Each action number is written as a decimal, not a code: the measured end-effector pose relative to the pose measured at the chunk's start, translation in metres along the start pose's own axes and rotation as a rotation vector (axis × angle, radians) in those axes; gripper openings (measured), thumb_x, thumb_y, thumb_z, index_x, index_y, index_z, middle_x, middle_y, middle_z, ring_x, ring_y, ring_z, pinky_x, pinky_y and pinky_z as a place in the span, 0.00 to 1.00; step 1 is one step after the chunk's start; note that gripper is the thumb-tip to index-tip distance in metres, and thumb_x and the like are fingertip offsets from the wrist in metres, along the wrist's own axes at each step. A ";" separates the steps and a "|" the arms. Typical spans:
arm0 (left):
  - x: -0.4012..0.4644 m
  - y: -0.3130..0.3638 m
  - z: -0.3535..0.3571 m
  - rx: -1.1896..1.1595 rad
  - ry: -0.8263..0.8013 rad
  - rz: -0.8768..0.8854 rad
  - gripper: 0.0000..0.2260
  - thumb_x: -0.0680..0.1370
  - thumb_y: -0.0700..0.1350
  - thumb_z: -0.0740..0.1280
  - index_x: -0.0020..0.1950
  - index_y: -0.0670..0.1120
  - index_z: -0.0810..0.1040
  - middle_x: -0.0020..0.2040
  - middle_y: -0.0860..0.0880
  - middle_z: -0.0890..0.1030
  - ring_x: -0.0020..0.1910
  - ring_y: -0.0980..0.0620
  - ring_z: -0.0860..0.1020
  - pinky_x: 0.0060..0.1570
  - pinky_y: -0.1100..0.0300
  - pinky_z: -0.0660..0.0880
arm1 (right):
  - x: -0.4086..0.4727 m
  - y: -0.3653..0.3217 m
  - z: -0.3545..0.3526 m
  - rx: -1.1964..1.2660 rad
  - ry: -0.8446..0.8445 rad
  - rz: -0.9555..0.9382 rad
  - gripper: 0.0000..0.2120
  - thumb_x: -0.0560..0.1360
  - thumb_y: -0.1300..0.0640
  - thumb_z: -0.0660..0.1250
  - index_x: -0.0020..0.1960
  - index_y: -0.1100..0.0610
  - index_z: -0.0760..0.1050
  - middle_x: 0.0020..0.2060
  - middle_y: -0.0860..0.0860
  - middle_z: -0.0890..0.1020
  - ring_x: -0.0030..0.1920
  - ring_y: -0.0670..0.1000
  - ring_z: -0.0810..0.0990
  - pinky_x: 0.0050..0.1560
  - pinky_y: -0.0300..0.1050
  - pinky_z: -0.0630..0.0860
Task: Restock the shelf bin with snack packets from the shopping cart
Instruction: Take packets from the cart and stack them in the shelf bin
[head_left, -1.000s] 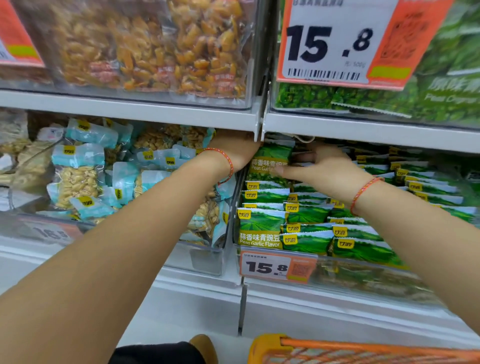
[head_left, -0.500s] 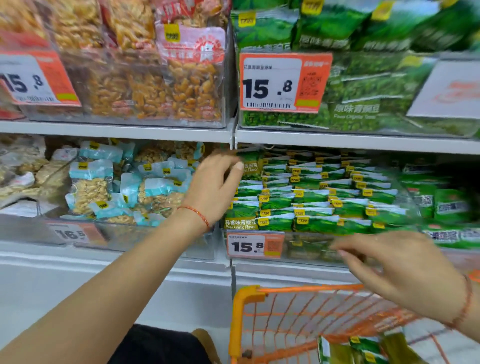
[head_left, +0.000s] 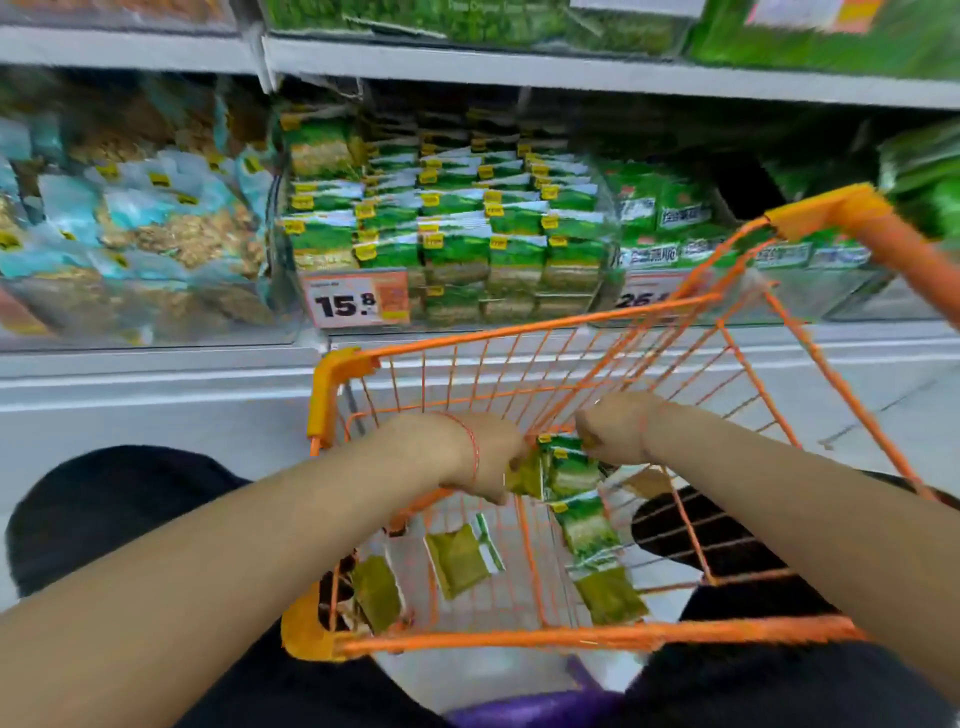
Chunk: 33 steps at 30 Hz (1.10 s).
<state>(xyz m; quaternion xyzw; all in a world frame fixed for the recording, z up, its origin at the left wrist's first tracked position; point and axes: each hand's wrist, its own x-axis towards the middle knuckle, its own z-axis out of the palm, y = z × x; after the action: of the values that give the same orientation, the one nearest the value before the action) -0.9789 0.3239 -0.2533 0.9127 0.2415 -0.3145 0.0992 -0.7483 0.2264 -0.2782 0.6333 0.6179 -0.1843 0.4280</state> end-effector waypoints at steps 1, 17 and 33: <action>0.008 0.007 0.007 0.015 -0.009 0.076 0.21 0.77 0.50 0.67 0.68 0.43 0.71 0.63 0.44 0.76 0.61 0.42 0.76 0.55 0.52 0.75 | 0.011 -0.040 -0.026 0.159 0.209 0.033 0.11 0.78 0.54 0.63 0.57 0.57 0.74 0.52 0.56 0.78 0.52 0.56 0.78 0.46 0.45 0.73; 0.102 0.033 0.068 0.171 0.072 0.095 0.33 0.78 0.39 0.63 0.77 0.40 0.47 0.75 0.38 0.54 0.70 0.37 0.61 0.62 0.46 0.68 | 0.063 -0.064 0.009 -0.185 0.193 0.059 0.38 0.79 0.43 0.58 0.77 0.60 0.44 0.74 0.59 0.61 0.74 0.61 0.57 0.70 0.58 0.61; 0.070 0.021 0.064 0.186 -0.133 0.100 0.32 0.75 0.41 0.70 0.74 0.40 0.58 0.72 0.41 0.62 0.62 0.41 0.70 0.49 0.50 0.74 | 0.067 -0.086 0.008 -0.078 0.185 0.035 0.33 0.79 0.43 0.58 0.77 0.56 0.51 0.71 0.56 0.67 0.68 0.58 0.67 0.70 0.63 0.54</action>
<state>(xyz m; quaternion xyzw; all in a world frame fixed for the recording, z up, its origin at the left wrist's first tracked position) -0.9541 0.3105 -0.3463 0.9059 0.1586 -0.3900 0.0454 -0.8152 0.2507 -0.3610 0.6412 0.6503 -0.0936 0.3965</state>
